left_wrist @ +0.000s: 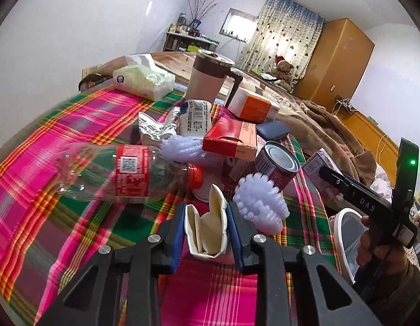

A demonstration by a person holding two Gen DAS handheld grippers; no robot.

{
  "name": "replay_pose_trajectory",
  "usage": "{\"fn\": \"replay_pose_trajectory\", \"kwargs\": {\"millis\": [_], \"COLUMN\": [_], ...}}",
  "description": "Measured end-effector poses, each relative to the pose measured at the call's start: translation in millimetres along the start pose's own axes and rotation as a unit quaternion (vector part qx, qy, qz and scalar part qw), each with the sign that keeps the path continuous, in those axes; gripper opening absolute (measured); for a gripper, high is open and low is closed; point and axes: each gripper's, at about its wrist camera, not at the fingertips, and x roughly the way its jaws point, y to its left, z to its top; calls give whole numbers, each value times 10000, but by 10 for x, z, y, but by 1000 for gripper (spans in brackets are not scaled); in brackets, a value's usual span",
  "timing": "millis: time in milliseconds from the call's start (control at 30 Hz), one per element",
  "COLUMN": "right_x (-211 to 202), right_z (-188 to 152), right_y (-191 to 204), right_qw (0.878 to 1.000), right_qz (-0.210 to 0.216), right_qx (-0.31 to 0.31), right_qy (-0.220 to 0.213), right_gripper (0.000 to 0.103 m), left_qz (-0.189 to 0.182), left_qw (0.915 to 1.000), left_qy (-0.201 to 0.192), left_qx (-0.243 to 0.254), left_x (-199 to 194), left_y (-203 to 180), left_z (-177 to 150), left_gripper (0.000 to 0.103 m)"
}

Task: Collect trash
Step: 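Grasp the white paper cup with the left gripper while the right gripper grasps the purple juice carton, then carry the paper cup and juice carton over the white wastebasket with both grippers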

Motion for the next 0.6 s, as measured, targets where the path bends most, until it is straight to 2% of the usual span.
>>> {"fn": "replay_pose_trajectory", "kwargs": {"millis": [400, 600], "right_x": [-384, -606], "right_z": [-9, -51], "right_y": [0, -158], "right_qw": [9992, 9978], "right_qz": [1, -120], "right_qx": [125, 419], "right_qy": [-369, -505], "right_gripper": [65, 65], "left_qz": [-36, -335], "left_qw": [9978, 9931], "left_qy": [-545, -764], "left_qx": [373, 829], "left_x": [-489, -687], "left_y": [-157, -497], "left_z": [59, 239], "left_gripper": [29, 29]}}
